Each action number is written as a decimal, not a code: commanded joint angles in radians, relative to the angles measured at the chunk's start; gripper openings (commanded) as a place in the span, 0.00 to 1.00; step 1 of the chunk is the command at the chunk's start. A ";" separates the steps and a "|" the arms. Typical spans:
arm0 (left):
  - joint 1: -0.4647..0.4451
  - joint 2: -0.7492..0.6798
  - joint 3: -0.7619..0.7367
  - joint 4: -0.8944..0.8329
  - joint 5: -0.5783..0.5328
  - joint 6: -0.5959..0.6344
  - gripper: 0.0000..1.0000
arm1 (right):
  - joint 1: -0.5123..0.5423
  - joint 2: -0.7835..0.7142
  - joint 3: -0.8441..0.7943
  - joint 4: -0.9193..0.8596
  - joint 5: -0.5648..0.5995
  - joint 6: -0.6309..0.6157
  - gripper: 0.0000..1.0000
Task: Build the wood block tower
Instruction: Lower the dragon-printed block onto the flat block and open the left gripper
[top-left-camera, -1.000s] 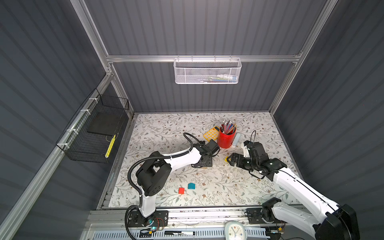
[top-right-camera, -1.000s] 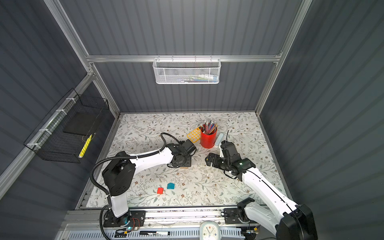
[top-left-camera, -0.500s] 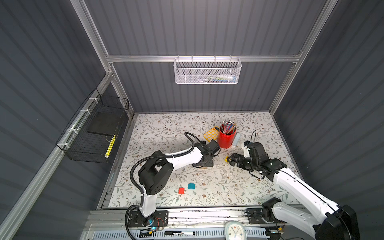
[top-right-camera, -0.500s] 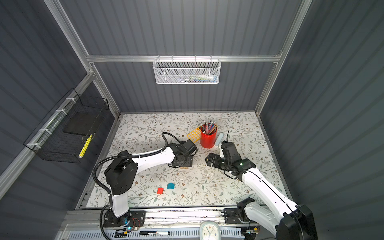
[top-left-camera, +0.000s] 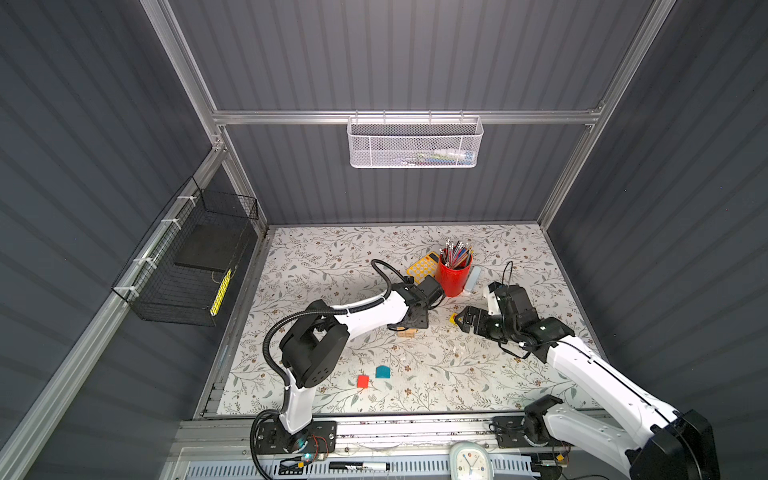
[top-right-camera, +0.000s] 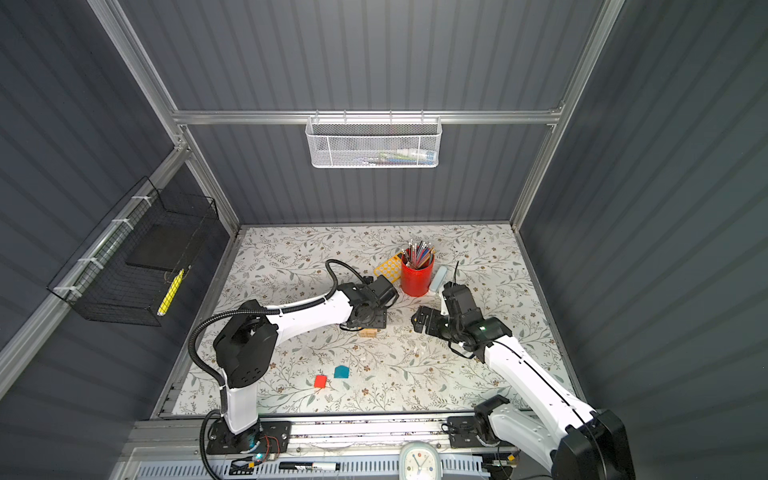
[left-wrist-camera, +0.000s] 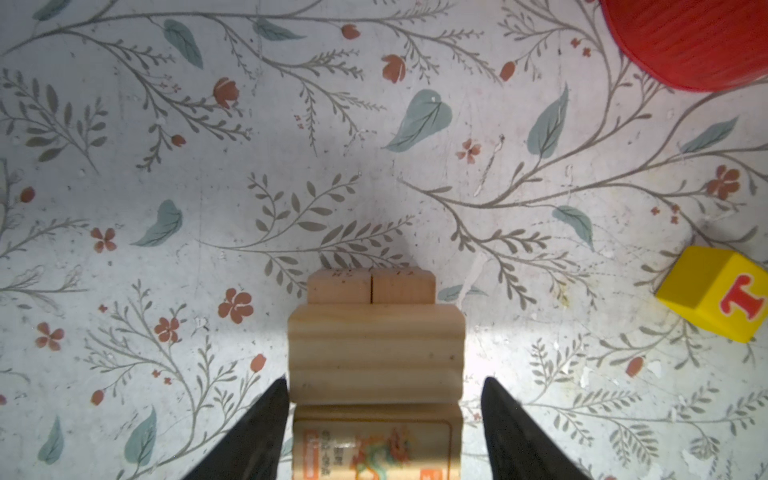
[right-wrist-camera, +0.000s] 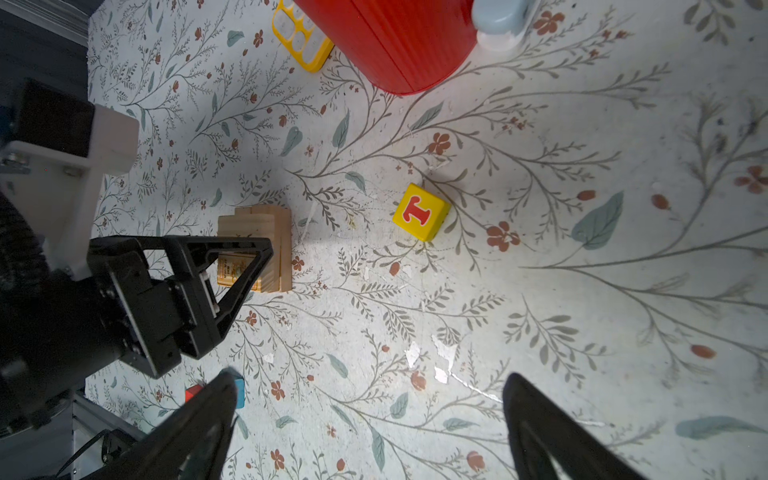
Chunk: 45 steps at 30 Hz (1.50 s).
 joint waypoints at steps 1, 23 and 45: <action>-0.003 0.019 0.025 -0.044 -0.023 0.006 0.73 | -0.004 -0.013 -0.015 0.008 -0.006 0.003 0.99; -0.002 -0.014 0.036 -0.048 -0.018 0.010 0.79 | -0.008 -0.023 0.003 -0.016 0.003 -0.025 0.99; 0.009 -0.502 -0.281 0.047 -0.164 0.030 0.99 | 0.045 0.365 0.194 -0.031 0.185 0.067 0.98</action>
